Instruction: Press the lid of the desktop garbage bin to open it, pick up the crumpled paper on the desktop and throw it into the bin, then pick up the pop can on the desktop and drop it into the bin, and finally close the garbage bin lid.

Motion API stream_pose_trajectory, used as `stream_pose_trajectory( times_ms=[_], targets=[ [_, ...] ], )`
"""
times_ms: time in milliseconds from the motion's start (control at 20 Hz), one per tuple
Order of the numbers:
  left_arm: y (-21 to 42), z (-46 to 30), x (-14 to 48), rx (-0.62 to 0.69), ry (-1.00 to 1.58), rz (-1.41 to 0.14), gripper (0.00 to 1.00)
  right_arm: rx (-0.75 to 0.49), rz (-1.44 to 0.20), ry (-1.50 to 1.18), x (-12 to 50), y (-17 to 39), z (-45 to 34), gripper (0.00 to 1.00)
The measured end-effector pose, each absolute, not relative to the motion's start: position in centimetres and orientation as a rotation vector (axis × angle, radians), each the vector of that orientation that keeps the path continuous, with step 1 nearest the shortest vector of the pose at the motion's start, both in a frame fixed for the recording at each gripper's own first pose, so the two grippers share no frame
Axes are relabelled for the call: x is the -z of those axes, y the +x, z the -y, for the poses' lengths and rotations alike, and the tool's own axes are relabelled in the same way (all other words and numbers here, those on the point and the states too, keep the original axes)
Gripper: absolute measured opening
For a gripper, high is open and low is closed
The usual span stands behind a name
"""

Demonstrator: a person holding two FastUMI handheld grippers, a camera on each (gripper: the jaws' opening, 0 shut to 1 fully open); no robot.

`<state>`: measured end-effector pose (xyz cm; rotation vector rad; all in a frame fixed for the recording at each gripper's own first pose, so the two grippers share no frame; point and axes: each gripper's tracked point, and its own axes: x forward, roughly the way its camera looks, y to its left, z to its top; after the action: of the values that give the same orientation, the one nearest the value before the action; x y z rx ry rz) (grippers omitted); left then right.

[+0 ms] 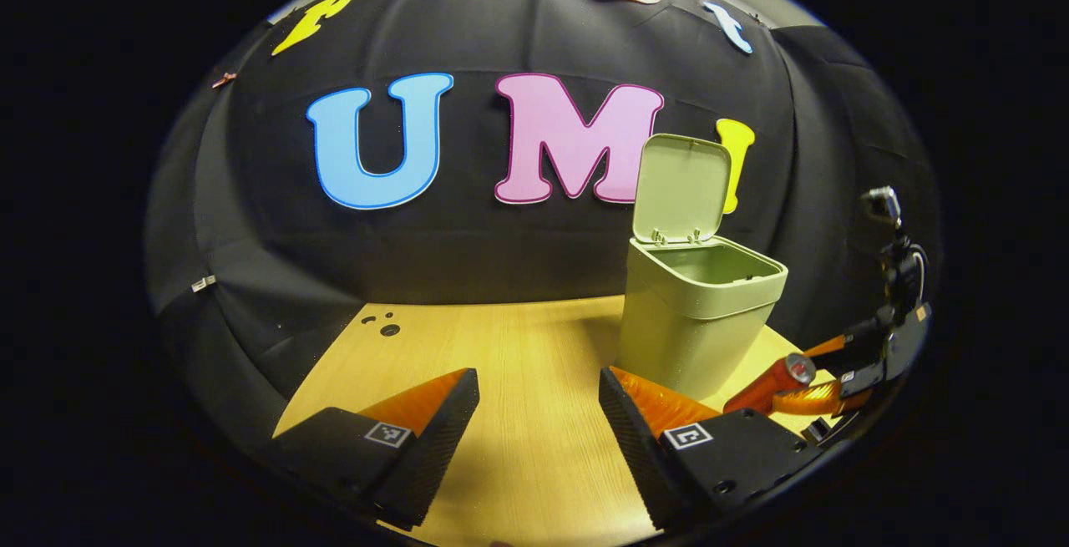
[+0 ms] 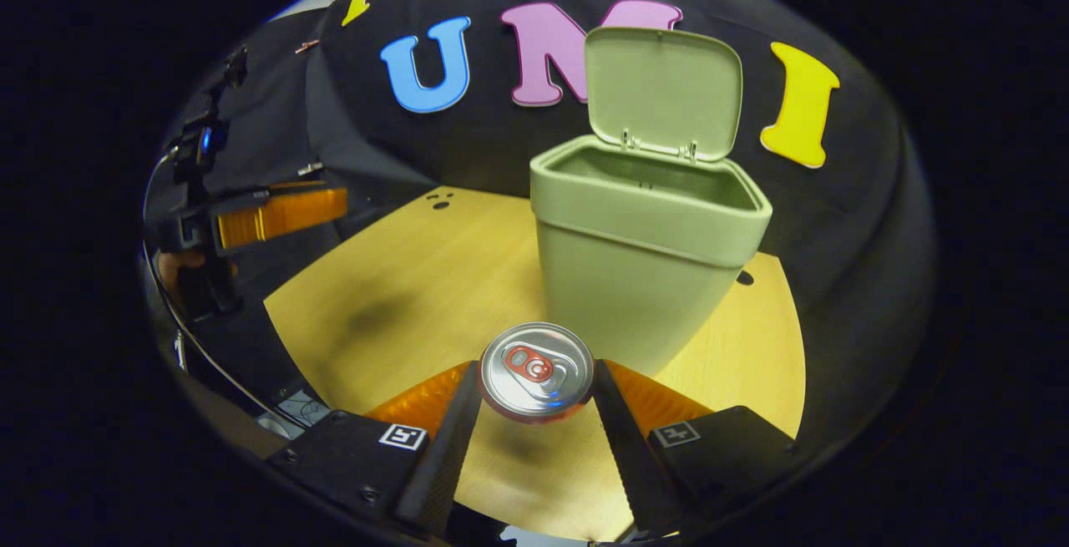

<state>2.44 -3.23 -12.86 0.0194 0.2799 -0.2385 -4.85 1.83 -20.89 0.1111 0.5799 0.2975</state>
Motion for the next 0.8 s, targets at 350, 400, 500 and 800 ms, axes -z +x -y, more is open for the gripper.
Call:
stream_pose_trajectory(
  times_ms=[350,400,500,800],
  targets=[
    [2.5,3.8,12.6,0.251,0.022,-0.273,0.94,-0.32,-0.385,0.133,11.8,-2.7,-2.2,0.82],
    [2.5,3.6,12.6,0.252,0.02,-0.272,0.94,-0.316,-0.365,0.13,10.8,-2.3,-2.1,0.82],
    [2.5,3.6,12.4,0.251,0.011,-0.269,0.94,-0.313,-0.318,0.131,8.9,-1.6,-2.0,0.82],
    [2.2,3.3,12.3,0.245,0.005,-0.265,0.94,-0.268,-0.205,0.098,4.4,2.0,0.3,0.82]
  ],
)
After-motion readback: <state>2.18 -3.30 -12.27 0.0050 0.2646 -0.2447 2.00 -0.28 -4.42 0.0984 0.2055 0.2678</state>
